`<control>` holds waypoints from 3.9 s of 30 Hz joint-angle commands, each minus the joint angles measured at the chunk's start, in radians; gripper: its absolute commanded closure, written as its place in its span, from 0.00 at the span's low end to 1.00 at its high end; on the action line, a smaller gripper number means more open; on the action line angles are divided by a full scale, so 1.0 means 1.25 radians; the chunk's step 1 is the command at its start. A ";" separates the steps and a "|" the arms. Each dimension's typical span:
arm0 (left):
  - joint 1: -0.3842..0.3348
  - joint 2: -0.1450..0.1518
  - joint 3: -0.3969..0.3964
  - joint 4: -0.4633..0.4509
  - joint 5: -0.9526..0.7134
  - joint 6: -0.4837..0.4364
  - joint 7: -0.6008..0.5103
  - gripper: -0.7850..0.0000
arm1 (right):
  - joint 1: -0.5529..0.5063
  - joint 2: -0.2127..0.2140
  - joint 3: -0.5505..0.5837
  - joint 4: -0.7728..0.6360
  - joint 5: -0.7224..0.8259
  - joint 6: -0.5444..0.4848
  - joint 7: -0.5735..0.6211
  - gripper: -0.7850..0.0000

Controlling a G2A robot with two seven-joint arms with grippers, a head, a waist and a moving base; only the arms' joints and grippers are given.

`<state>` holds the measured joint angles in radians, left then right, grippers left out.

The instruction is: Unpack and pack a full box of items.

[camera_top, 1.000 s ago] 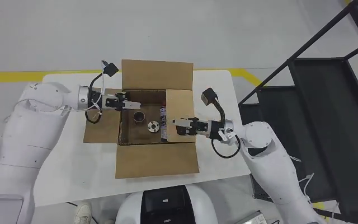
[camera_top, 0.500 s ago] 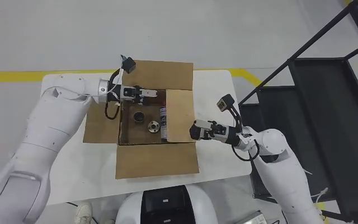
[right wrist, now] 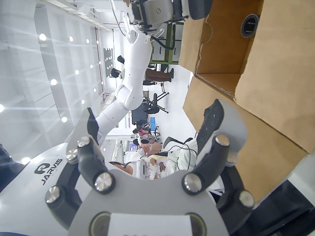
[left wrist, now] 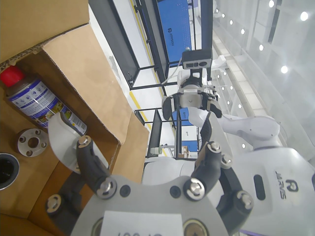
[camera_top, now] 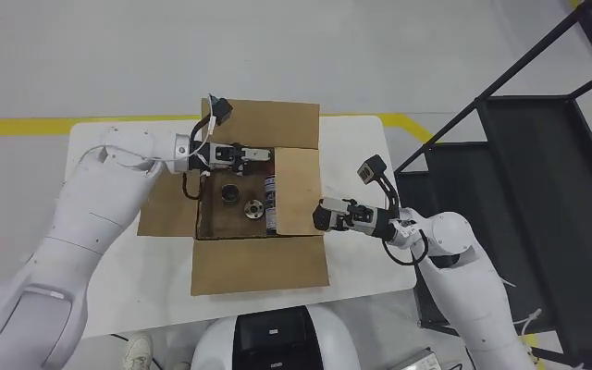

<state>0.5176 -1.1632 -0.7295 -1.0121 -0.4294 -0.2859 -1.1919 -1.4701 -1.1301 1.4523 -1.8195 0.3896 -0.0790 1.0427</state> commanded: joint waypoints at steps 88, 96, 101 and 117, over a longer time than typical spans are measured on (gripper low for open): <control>0.061 -0.043 -0.086 -0.032 -0.112 -0.134 -0.140 0.00 | -0.232 0.045 0.174 -0.243 -0.043 0.069 -0.224 0.00; 0.055 -0.048 -0.072 0.008 -0.162 -0.138 -0.136 0.00 | -0.106 0.050 0.058 -0.305 -0.161 0.172 -0.189 0.00; 0.021 -0.067 -0.055 0.134 -0.157 -0.167 -0.096 0.00 | -0.005 0.044 -0.053 -0.282 -0.203 0.232 -0.192 0.00; -0.081 -0.184 0.075 0.346 -0.058 -0.197 0.034 0.00 | -0.006 0.042 -0.080 -0.233 -0.163 0.188 -0.230 0.00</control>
<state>0.4267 -1.3774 -0.6506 -0.5996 -0.5036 -0.5326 -1.1515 -1.4679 -1.0789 1.3449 -2.1106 0.1829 0.1614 0.7519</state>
